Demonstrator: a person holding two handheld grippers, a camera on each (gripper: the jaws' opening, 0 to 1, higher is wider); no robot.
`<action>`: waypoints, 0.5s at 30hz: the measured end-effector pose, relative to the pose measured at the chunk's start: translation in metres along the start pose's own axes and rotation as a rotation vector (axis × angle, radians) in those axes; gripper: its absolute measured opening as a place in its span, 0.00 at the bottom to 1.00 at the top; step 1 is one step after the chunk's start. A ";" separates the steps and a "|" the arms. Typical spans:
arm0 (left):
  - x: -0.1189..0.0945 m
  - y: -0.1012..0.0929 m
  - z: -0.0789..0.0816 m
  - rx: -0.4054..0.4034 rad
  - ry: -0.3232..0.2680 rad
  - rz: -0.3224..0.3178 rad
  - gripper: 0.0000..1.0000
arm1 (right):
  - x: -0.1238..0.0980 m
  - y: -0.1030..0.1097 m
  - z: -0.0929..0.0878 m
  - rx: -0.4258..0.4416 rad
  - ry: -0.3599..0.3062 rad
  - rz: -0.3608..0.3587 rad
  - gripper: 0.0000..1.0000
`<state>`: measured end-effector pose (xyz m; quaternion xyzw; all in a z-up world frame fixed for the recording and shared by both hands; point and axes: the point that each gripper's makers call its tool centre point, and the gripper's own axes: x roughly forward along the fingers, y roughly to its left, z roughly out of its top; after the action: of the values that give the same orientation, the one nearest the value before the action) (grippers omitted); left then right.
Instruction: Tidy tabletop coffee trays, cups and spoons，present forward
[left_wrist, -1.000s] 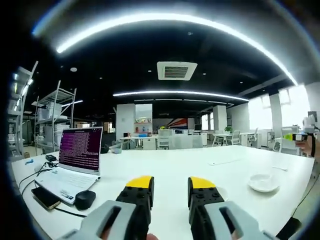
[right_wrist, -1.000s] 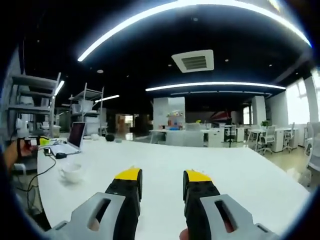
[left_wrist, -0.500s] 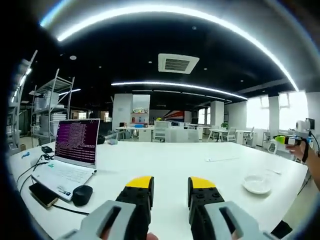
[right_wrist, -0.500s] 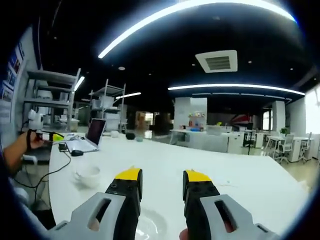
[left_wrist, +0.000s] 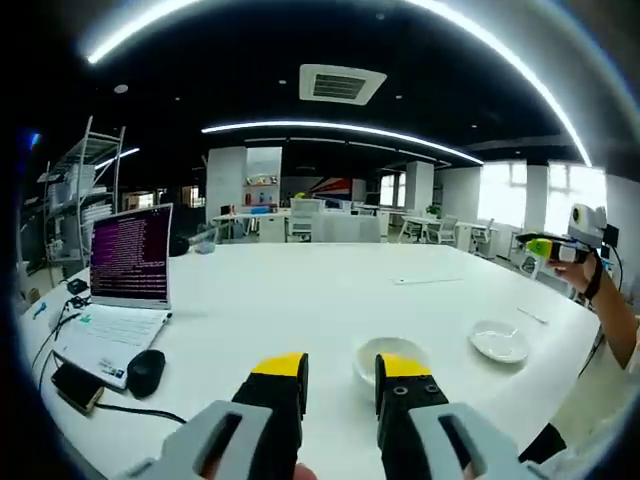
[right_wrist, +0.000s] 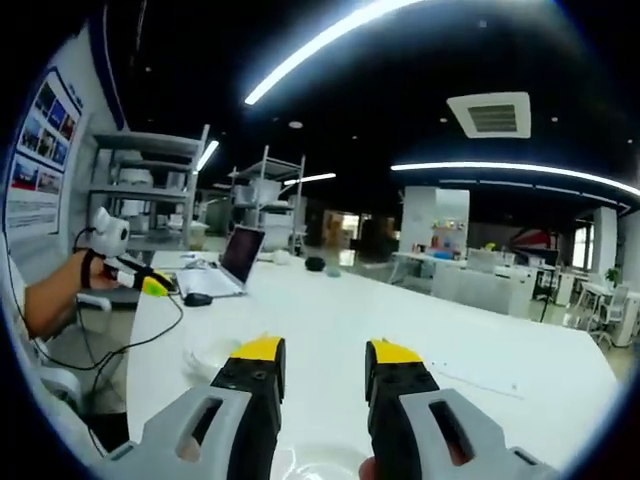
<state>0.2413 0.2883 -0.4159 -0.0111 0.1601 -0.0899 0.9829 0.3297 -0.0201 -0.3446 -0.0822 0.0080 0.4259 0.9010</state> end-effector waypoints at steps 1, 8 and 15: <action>0.002 -0.002 0.000 -0.003 0.011 -0.009 0.29 | 0.005 0.005 0.001 0.010 0.000 0.022 0.32; 0.021 -0.010 -0.001 0.011 0.093 -0.030 0.29 | 0.043 0.032 0.008 0.021 0.044 0.121 0.32; 0.035 -0.014 0.004 0.025 0.117 -0.036 0.29 | 0.074 0.047 0.016 0.051 0.075 0.179 0.33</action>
<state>0.2728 0.2680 -0.4225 0.0038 0.2157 -0.1099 0.9703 0.3398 0.0689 -0.3422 -0.0739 0.0599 0.5010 0.8602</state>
